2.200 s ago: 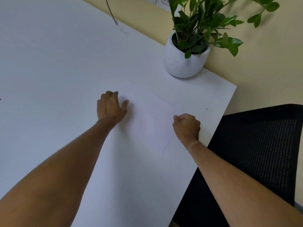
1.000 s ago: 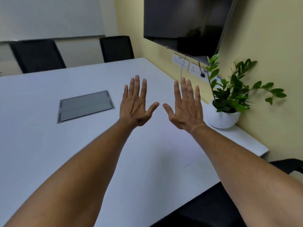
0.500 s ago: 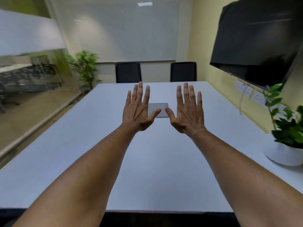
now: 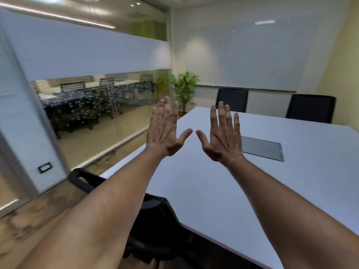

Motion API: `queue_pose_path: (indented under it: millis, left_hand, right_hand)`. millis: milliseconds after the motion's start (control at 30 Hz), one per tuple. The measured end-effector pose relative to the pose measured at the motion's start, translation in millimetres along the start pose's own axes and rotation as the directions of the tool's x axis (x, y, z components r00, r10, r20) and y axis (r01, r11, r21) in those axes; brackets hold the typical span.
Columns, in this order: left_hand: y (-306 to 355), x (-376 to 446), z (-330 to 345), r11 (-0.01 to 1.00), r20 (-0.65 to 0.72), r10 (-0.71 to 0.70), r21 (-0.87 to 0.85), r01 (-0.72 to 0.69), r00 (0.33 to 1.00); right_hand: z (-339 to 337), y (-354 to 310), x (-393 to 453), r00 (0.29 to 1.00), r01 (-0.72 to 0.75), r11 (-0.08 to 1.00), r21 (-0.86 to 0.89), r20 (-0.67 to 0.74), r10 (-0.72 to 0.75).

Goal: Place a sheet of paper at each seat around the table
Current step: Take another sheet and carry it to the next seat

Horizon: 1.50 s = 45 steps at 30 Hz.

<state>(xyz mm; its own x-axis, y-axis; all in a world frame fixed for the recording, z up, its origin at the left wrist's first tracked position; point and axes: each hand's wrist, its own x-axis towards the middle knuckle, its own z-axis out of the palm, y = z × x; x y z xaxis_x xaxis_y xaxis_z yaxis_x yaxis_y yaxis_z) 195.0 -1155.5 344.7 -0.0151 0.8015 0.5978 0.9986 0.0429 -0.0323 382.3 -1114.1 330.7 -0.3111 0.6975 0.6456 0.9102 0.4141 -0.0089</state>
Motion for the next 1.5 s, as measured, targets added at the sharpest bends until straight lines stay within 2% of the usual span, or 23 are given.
queue_pose_path:
  millis: [367,633,933,1333,1500]
  left_hand:
    - [-218.1,-92.1,-58.0,0.976,-0.012,-0.167,0.138,0.167,0.986]
    - [-340.2,-129.9,-70.7,0.939,-0.023,-0.290,0.184,0.289,0.957]
    - [-447.1,-103.8,-38.3,0.916,-0.034,-0.339,0.218,0.338,0.940]
    - [-590.1,6.4,45.3,0.902,-0.051,-0.358,0.240,0.360,0.932]
    - [-642.3,54.5,86.9,0.926,-0.064,-0.309,0.206,0.316,0.949]
  right_hand:
    - [11.4,-237.2,17.9,0.989,0.149,0.978,0.144,-0.027,-0.147]
    - [29.6,-368.6,44.8,0.966,0.257,0.942,0.217,-0.052,-0.252]
    - [92.4,-458.2,111.0,0.954,0.300,0.922,0.246,-0.094,-0.285]
    - [204.6,-527.1,247.9,0.955,0.297,0.924,0.242,-0.077,-0.286]
    - [251.0,-557.7,294.9,0.963,0.271,0.937,0.220,-0.078,-0.260]
